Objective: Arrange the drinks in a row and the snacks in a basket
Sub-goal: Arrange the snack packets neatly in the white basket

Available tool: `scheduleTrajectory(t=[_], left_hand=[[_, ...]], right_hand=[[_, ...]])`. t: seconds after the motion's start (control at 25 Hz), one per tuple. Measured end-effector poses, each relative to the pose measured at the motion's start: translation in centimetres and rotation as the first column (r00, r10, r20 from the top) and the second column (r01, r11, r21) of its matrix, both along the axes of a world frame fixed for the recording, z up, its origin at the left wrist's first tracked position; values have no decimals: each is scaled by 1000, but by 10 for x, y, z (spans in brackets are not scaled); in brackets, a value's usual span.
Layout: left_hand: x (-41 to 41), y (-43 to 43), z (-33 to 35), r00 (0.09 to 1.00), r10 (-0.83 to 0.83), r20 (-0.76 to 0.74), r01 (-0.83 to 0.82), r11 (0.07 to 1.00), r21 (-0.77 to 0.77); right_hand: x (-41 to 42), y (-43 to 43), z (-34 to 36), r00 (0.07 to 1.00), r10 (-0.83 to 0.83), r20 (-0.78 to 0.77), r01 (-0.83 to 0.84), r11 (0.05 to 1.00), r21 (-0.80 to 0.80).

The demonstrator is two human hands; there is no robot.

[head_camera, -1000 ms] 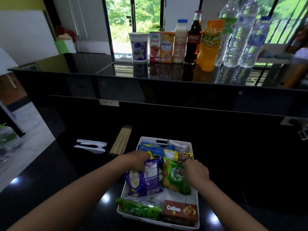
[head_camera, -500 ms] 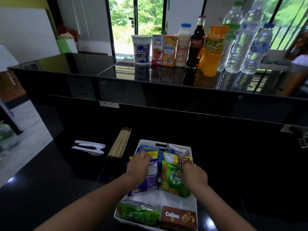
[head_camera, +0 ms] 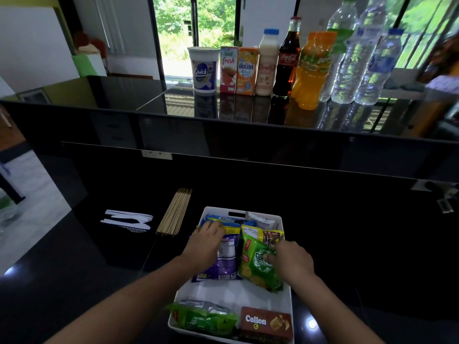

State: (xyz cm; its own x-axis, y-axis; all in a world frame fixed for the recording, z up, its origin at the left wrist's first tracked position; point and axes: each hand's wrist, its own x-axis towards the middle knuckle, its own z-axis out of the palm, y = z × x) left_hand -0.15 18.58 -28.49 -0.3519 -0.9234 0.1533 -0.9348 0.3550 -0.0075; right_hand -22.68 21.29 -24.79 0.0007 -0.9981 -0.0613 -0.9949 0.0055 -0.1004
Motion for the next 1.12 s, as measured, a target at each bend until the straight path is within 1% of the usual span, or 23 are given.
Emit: scheduleTrajectory(t=[0.08, 0.2, 0.24, 0.36, 0.44, 0.52, 0.64, 0.72, 0.8, 0.96, 1.04, 1.12], left_hand=[[-2, 1, 3, 998, -61, 26, 62, 997, -45], [-2, 8, 0, 984, -141, 108, 150, 986, -80], [-3, 11, -2, 982, -154, 112, 163, 984, -79], [-3, 19, 0, 993, -99, 68, 103, 993, -58], [4, 24, -1, 993, -75, 94, 80, 996, -49], [13, 29, -3, 979, -117, 165, 115, 993, 25], [23, 36, -4, 931, -165, 325, 120, 981, 155], [21, 36, -2, 913, -183, 365, 118, 974, 191], [17, 34, -3, 896, -208, 392, 134, 969, 208], [13, 12, -9, 849, -305, 431, 248, 951, 185], [10, 1, -5, 794, -369, 483, 328, 929, 172], [9, -12, 1, 738, -413, 533, 355, 910, 214]], right_hand=[[1, -10, -6, 1000, 15, -14, -15, 1000, -5], [2, -22, -15, 999, 46, -27, -45, 999, 11], [3, -24, -18, 998, 53, -26, -53, 998, 15], [4, -23, -22, 998, 65, -23, -65, 998, 23], [1, -20, -23, 997, 71, -17, -71, 997, 9], [0, -18, -21, 997, 79, -16, -79, 997, -3], [8, -10, -21, 993, 112, -22, -111, 993, 51], [14, -3, -24, 991, 128, -24, -125, 987, 97], [16, 0, -26, 992, 128, -4, -127, 987, 96], [12, 1, -25, 994, 107, 13, -107, 994, 33], [9, 0, -24, 992, 123, -2, -123, 992, 14], [5, -3, -22, 988, 156, -2, -155, 988, 17]])
